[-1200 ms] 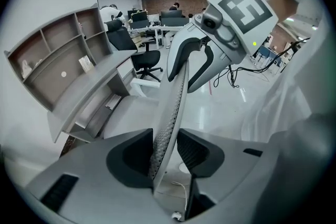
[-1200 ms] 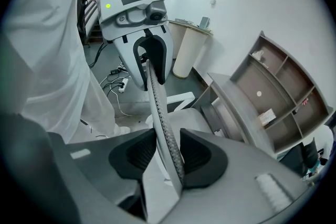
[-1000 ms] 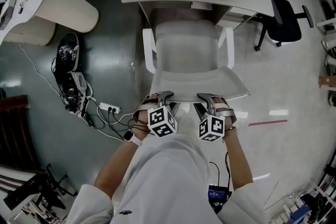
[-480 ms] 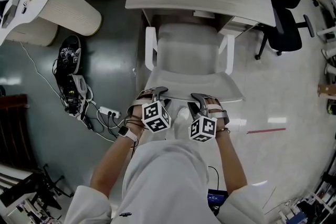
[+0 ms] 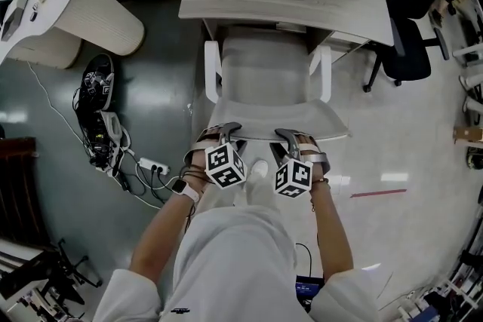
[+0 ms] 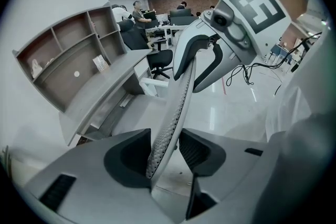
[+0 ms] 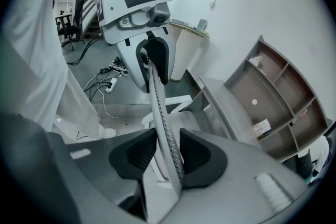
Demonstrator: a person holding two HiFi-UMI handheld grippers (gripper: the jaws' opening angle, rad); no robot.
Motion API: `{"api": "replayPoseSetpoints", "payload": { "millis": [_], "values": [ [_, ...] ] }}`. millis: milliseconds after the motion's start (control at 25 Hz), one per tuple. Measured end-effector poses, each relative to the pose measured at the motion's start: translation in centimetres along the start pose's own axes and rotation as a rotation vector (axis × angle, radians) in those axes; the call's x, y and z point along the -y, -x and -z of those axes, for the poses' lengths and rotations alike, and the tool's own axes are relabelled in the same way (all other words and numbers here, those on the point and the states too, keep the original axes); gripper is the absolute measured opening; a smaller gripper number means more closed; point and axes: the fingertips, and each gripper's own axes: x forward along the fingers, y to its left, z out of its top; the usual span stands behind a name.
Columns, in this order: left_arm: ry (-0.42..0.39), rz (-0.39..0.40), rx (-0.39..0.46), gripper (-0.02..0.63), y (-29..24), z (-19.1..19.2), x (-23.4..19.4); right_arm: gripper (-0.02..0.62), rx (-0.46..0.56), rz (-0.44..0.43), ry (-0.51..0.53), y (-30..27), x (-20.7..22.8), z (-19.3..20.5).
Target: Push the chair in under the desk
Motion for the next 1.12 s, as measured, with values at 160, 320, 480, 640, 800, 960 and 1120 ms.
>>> {"api": "replayPoseSetpoints", "payload": {
  "millis": [160,320,480,640,800,960,1120],
  "values": [
    [0.004,-0.017,0.012,0.170,-0.4,-0.7,-1.3,0.157,-0.009,-0.015,-0.025,-0.7,1.8,0.0],
    [0.002,-0.030,0.021,0.167,-1.1,-1.4,-2.7,0.175,-0.033,-0.036,-0.079,-1.6,3.5,0.2],
    [0.002,-0.035,0.018,0.169,-1.6,-1.8,-4.0,0.179,-0.033,-0.022,-0.098,-2.3,4.8,0.1],
    [-0.014,-0.025,0.014,0.169,-1.9,-2.0,-5.2,0.181,-0.042,-0.020,-0.125,-2.9,5.7,-0.2],
    [-0.028,-0.027,0.010,0.172,-2.3,-1.9,-7.0,0.181,-0.043,-0.003,-0.142,-3.7,6.7,-0.8],
    [-0.025,-0.025,0.008,0.175,-2.5,-1.8,-8.6,0.178,-0.046,0.013,-0.135,-4.5,7.8,-1.4],
    [-0.030,-0.054,0.017,0.179,-2.9,-2.2,-10.1,0.178,-0.040,0.022,-0.125,-5.1,9.1,-1.7]
  ]
}}
